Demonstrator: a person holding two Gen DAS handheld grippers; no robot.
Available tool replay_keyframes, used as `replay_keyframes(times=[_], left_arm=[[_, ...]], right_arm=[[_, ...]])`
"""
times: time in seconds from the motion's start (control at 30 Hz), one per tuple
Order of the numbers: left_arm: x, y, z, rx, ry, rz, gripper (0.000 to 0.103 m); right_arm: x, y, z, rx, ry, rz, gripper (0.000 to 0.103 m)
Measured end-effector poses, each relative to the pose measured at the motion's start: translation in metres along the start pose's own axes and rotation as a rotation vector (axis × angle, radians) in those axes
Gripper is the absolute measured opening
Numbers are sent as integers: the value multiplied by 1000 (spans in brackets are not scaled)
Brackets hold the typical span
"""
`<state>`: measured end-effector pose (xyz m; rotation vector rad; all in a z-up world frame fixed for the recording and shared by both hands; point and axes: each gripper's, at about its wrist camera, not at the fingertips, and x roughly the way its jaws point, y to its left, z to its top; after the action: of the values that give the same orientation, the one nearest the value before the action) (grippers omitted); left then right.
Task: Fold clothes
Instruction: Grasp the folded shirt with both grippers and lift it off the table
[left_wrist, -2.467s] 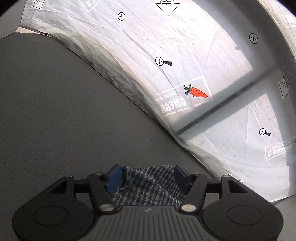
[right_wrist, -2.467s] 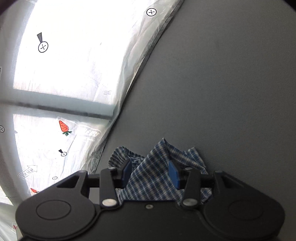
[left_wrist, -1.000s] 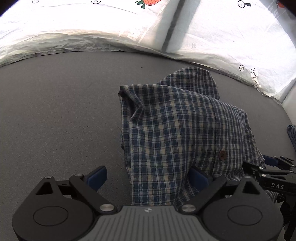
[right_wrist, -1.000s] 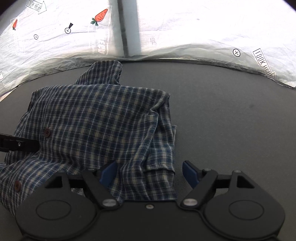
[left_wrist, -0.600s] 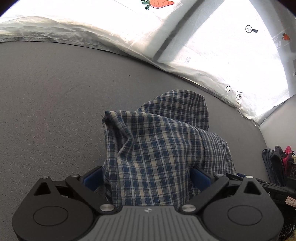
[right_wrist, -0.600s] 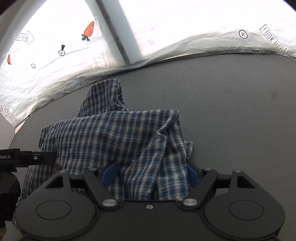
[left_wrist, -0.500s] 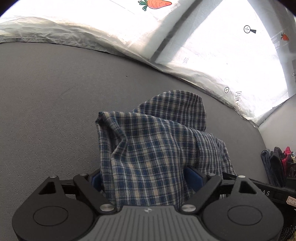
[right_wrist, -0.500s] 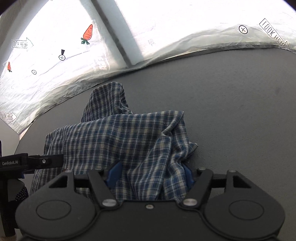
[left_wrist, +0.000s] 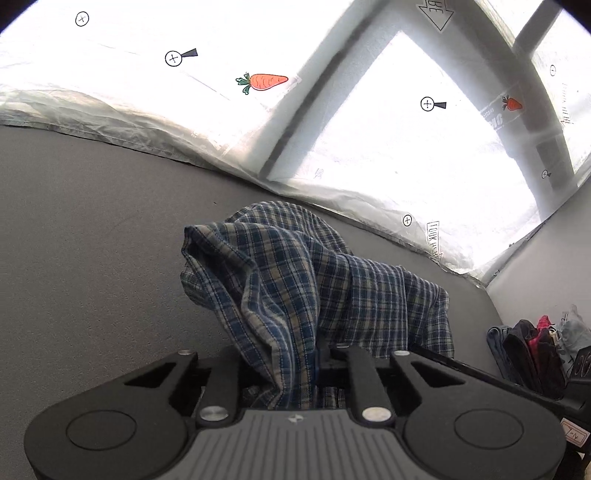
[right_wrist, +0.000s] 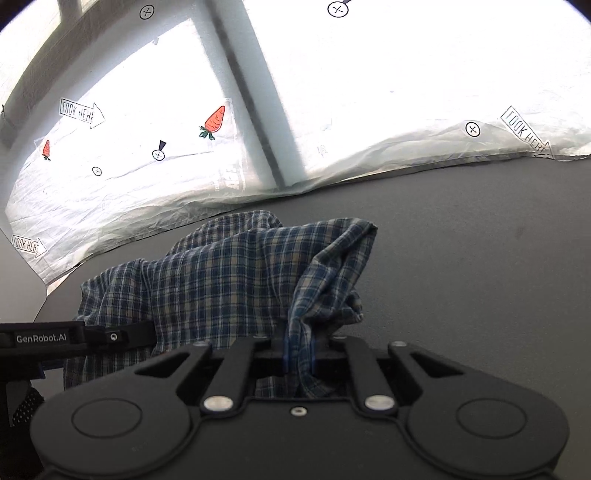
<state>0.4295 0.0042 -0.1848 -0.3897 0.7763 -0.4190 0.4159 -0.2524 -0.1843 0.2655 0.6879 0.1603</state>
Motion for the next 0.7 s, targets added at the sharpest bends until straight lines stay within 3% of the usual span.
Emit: replay_keyframes(times=[0.33, 0.7], left_arm=[[-92, -81, -6, 151, -149, -148, 18], [-136, -143, -22, 200, -154, -375, 18]], right_arm=[[-126, 12, 15, -11, -249, -65, 10], [-253, 7, 8, -8, -414, -236, 11]])
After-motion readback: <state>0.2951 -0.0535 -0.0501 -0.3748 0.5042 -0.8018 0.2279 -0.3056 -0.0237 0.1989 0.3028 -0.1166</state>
